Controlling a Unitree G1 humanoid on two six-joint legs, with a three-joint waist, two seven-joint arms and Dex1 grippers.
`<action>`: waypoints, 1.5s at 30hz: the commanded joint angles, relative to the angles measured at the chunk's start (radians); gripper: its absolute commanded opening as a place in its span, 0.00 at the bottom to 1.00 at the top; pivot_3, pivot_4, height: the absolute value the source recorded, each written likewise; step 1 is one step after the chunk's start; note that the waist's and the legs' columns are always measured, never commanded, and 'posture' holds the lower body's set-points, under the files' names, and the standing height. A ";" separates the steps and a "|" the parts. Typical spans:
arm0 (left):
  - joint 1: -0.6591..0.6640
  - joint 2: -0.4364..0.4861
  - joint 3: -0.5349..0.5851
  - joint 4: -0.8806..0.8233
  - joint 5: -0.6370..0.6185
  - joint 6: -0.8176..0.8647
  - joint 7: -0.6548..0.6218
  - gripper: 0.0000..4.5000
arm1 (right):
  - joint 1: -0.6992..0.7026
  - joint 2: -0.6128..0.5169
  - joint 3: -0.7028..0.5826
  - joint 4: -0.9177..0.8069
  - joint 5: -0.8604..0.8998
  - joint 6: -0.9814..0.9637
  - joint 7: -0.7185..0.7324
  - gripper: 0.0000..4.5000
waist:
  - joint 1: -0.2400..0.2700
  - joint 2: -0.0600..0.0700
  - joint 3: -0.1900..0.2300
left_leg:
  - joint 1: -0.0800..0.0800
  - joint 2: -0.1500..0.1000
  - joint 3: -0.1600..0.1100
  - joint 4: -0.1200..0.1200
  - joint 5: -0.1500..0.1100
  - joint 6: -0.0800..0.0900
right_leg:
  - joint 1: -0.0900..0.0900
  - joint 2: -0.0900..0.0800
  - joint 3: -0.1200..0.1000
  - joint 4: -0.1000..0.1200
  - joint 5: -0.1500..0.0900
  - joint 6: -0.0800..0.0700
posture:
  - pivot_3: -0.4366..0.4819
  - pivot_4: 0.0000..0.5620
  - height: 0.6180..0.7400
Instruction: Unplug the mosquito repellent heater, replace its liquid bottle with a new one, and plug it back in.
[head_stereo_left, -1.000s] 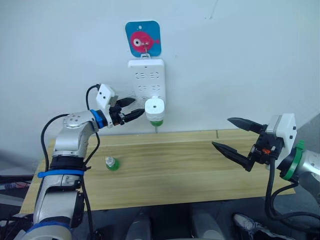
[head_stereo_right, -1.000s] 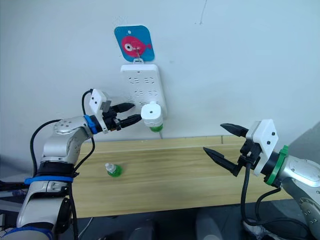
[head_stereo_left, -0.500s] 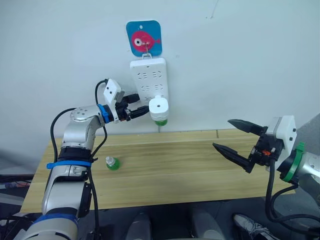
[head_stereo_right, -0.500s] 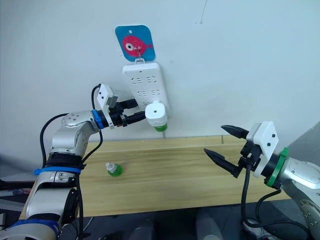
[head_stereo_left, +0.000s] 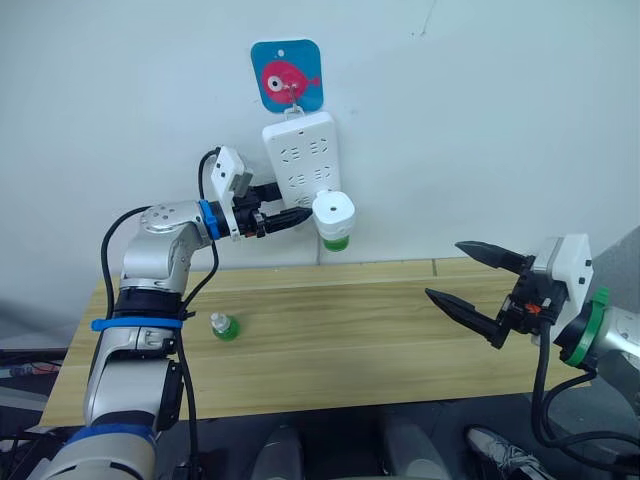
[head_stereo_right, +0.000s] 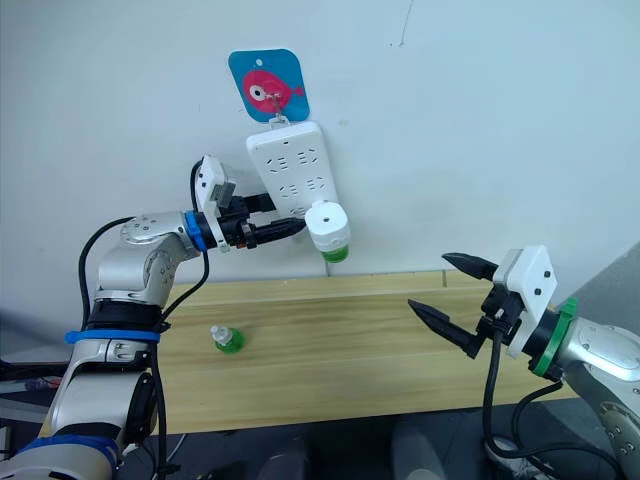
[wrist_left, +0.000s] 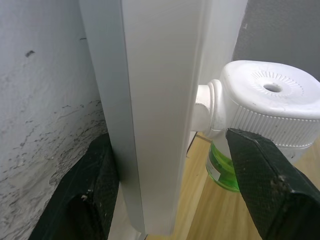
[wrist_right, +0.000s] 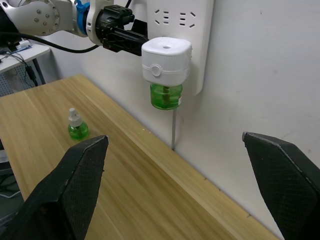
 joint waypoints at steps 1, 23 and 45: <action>-0.025 0.012 0.017 -0.032 -0.014 -0.002 0.002 0.64 | -0.035 0.002 0.015 -0.029 0.000 -0.012 -0.013 1.00 | 0.000 0.000 0.000 | 0.000 0.000 0.000 0.000 0.000 0.000 | 0.000 0.000 0.000 0.000 0.000 0.000 | 0.28 0.34 0.95; -0.003 0.000 0.011 -0.091 -0.017 0.018 0.022 0.29 | -0.512 0.421 0.541 -0.010 -0.217 0.314 -0.654 1.00 | -0.008 0.001 0.005 | -0.007 0.000 -0.007 0.001 0.003 -0.005 | -0.005 0.000 -0.004 0.001 0.000 0.000 | 0.28 0.36 0.95; -0.002 -0.001 0.008 -0.091 -0.009 0.000 0.022 0.29 | -0.676 0.617 0.574 0.261 -0.463 0.323 -0.626 1.00 | -0.018 0.002 0.005 | -0.020 -0.003 -0.020 0.004 0.008 -0.013 | -0.013 -0.004 -0.020 0.004 0.002 -0.002 | 0.30 0.33 0.95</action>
